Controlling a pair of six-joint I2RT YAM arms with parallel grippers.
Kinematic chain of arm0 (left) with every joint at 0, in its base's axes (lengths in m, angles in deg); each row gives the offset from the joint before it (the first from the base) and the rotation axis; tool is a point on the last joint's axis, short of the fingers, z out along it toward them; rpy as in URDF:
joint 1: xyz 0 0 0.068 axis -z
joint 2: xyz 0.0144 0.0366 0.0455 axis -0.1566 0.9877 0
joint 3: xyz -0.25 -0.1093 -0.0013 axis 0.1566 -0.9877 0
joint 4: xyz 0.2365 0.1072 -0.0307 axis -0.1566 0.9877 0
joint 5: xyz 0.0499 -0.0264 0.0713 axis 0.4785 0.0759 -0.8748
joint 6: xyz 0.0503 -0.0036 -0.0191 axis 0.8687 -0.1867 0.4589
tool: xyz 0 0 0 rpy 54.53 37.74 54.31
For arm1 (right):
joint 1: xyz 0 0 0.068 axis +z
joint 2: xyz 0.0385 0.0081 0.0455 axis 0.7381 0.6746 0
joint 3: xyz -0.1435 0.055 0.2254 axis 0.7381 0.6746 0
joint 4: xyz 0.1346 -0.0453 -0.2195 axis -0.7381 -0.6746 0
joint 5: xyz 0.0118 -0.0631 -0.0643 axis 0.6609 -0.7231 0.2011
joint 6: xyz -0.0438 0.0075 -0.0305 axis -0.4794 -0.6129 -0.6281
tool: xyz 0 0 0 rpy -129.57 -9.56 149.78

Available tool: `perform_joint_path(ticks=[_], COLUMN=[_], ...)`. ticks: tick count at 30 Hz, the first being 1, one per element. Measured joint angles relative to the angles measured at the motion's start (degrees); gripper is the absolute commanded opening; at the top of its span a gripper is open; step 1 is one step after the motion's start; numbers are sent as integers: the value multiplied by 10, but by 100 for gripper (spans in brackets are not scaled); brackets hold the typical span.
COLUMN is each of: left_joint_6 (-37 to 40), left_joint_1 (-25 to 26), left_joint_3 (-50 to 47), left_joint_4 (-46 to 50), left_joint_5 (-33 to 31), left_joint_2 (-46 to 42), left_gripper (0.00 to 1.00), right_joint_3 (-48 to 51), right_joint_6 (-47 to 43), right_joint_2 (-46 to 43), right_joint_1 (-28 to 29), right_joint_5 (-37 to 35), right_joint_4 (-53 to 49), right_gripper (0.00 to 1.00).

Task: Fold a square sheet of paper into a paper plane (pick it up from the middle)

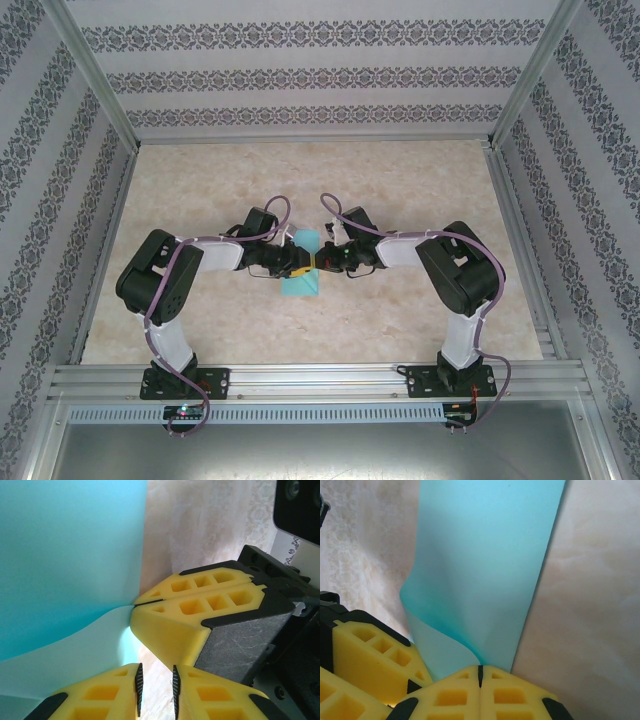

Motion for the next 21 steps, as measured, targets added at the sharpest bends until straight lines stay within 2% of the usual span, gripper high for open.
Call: perform_joint_path(ticks=[8, 21], left_joint_6=[0, 0], left_joint_1=[0, 0], left_joint_3=[1, 4], left_joint_4=[20, 30], left_joint_5=[-17, -26], left_joint_2=[0, 0], left_gripper=[20, 19], right_joint_3=[-12, -15], right_joint_6=[-2, -2], right_joint_2=[4, 11], right_joint_1=[0, 0], right_joint_5=[0, 2], right_joint_4=[-1, -5], right_gripper=[2, 2])
